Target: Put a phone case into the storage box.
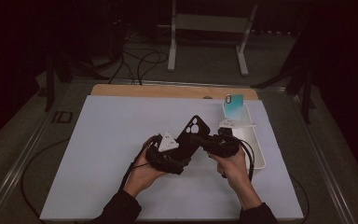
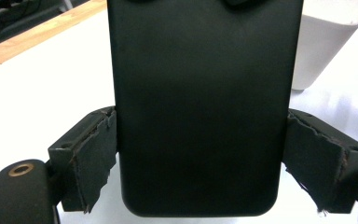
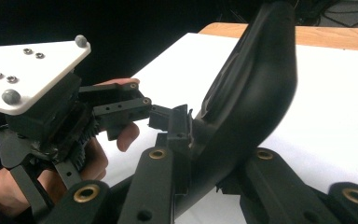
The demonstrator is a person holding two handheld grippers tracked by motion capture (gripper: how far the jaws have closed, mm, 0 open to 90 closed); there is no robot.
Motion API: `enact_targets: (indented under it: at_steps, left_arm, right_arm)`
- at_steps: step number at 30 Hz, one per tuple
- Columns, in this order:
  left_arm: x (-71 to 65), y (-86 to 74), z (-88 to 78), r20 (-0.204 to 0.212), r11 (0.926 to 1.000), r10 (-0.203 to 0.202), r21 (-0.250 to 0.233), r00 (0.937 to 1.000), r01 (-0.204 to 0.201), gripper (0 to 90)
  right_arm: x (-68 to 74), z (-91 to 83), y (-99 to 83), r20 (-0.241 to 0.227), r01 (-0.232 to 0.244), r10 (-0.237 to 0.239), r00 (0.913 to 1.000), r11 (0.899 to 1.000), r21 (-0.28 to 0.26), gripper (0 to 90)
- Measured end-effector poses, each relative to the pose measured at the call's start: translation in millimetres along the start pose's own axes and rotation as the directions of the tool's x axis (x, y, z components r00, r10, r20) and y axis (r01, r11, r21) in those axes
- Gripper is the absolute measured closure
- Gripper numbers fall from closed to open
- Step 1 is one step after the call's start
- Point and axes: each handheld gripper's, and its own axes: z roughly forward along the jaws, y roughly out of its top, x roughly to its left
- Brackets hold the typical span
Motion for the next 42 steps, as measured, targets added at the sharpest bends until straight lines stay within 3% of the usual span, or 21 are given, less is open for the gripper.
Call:
enact_targets:
  at_steps: [2, 3, 4, 5, 7, 14, 19, 27, 34, 36, 40, 41, 42]
  left_arm:
    - [-0.3, -0.5, 0.4, -0.004, 1.0, 0.001, 0.004, 1.0, -0.001, 14.0]
    - [-0.8, -1.6, -1.1, 0.003, 0.9998, 0.007, -0.018, 1.0, -0.007, 16.5]
    - [-1.0, -2.2, -2.6, 0.007, 0.9991, 0.005, -0.041, 1.0, -0.004, 35.3]
    - [-1.0, -1.8, -2.7, 0.008, 0.9991, -0.007, -0.042, 0.9999, 0.007, 33.7]
    - [-0.1, -1.9, -2.6, -0.007, 0.9994, -0.008, -0.035, 0.9999, 0.007, 29.0]
    - [7.7, -5.8, -6.0, 0.009, 0.9983, -0.044, -0.037, 0.999, 0.044, 25.0]
    - [15.9, -10.5, -12.0, 0.043, 0.9945, -0.091, -0.049, 0.995, 0.093, 20.9]
    - [21.0, -19.3, -17.4, 0.11, 0.992, -0.114, -0.041, 0.9873, 0.119, 14.5]
    - [19.0, -19.8, -19.1, 0.199, 0.9908, -0.111, -0.053, 0.9736, 0.124, 11.0]
    - [19.0, -19.7, -19.3, 0.204, 0.9909, -0.11, -0.054, 0.9728, 0.124, 11.1]
    - [18.9, -19.5, -20.1, 0.254, 0.9892, -0.112, -0.064, 0.9609, 0.132, 11.5]
    - [18.9, -19.5, -20.1, 0.254, 0.9892, -0.112, -0.064, 0.9609, 0.132, 11.9]
    - [19.0, -19.4, -20.6, 0.289, 0.988, -0.109, -0.074, 0.9512, 0.135, 14.7]
  right_arm:
    - [1.5, 0.5, -0.1, 0.0, 0.003, -0.003, 1.0, 1.0, -0.001, 79.6]
    - [2.4, 0.9, -0.2, 0.001, 0.007, -0.007, 1.0, 1.0, -0.002, 80.0]
    - [3.5, 1.1, -0.3, 0.018, 0.014, -0.014, 0.9997, 1.0, -0.002, 80.8]
    - [4.5, 1.6, -0.5, 0.034, 0.031, -0.031, 0.9989, 1.0, -0.002, 80.9]
    - [4.5, 1.5, -1.0, 0.018, 0.025, -0.025, 0.9995, 1.0, -0.001, 81.0]
    - [5.3, -0.2, -1.1, 0.042, 0.05, -0.05, 0.9979, 0.999, -0.007, 81.1]
    - [4.7, -4.2, -2.6, 0.032, 0.073, -0.073, 0.9968, 0.997, -0.014, 81.2]
    - [9.1, -14.3, -2.3, -0.021, 0.114, -0.115, 0.9932, 0.992, -0.052, 81.1]
    - [16.8, -15.9, -0.5, -0.089, 0.149, -0.155, 0.9839, 0.987, -0.067, 81.1]
    - [18.7, -15.2, -0.4, -0.106, 0.155, -0.161, 0.9812, 0.986, -0.068, 81.1]
    - [24.0, -12.4, -0.3, -0.153, 0.168, -0.176, 0.9723, 0.984, -0.067, 81.1]
    - [24.0, -12.4, -0.3, -0.153, 0.168, -0.176, 0.9723, 0.984, -0.067, 81.1]
    - [25.7, -10.8, -0.3, -0.194, 0.171, -0.183, 0.9638, 0.982, -0.077, 81.1]
